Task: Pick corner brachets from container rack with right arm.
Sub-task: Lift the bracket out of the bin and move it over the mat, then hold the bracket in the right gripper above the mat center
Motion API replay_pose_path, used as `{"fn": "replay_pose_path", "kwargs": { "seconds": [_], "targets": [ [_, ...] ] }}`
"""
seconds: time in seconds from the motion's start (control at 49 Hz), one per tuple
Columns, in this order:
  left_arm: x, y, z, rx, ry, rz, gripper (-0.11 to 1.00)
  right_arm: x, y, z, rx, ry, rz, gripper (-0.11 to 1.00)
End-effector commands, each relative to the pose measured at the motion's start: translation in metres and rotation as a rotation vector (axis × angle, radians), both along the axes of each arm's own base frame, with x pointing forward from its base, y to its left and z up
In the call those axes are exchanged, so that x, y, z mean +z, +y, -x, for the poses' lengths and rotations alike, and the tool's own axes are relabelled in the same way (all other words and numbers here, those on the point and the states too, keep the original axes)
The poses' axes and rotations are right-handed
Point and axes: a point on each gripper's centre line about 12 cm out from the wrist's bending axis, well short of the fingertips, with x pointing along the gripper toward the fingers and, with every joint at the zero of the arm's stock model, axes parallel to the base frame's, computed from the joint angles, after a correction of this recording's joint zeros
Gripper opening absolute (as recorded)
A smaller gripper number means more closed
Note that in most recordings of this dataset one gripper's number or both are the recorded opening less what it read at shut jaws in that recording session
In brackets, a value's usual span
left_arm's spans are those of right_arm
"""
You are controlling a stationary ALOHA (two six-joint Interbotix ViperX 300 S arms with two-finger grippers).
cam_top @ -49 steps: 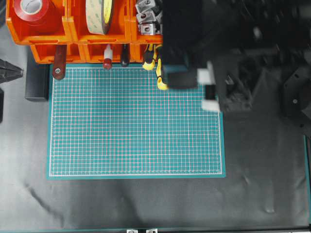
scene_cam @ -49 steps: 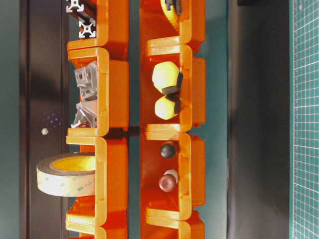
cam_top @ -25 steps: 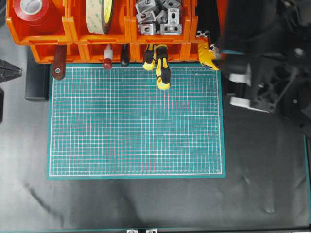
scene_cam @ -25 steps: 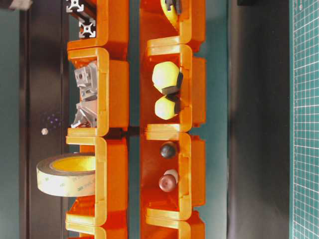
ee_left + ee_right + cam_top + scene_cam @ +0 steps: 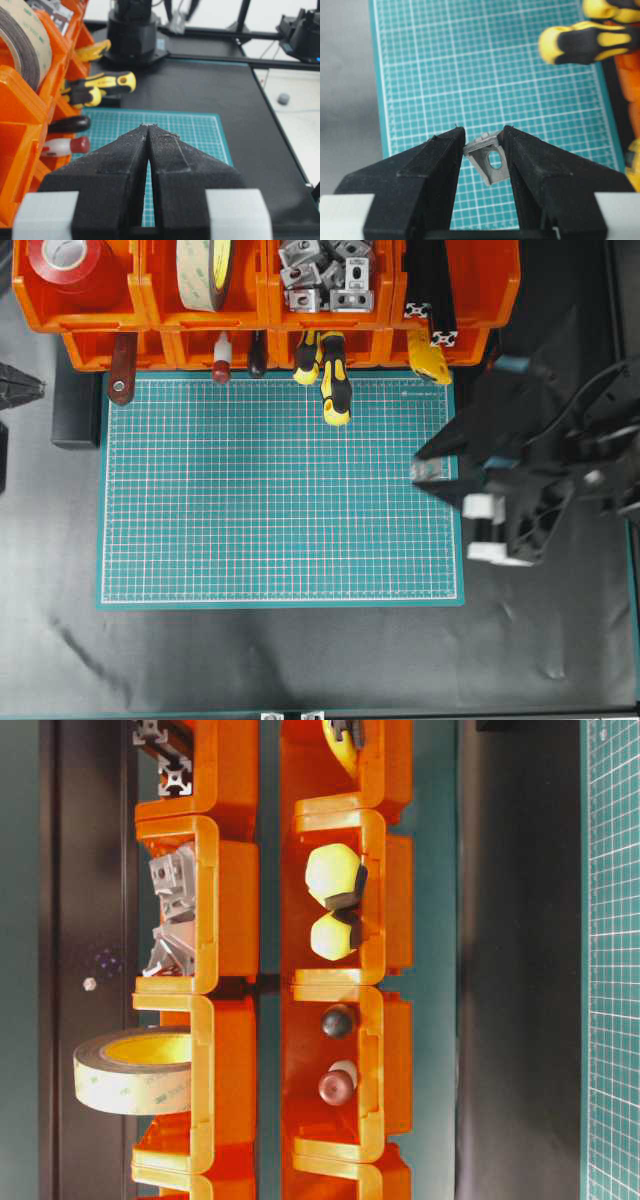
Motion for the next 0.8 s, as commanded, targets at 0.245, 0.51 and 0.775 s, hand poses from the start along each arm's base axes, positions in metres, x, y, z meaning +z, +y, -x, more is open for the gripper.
{"fn": "replay_pose_path", "kwargs": {
  "seconds": [0.245, 0.51, 0.775],
  "targets": [
    [0.015, -0.002, -0.001, -0.011, -0.038, 0.0, 0.01, -0.072, 0.026, -0.053, 0.078, 0.068, 0.014, 0.27],
    [0.015, -0.002, -0.001, -0.011, -0.037, 0.0, 0.01, -0.115, 0.024, -0.089, 0.092, 0.091, 0.038, 0.27],
    [0.015, -0.002, 0.0, -0.012, -0.041, 0.0, 0.01, -0.135, 0.024, -0.118, 0.108, 0.054, 0.014, 0.27]
  ]
}}
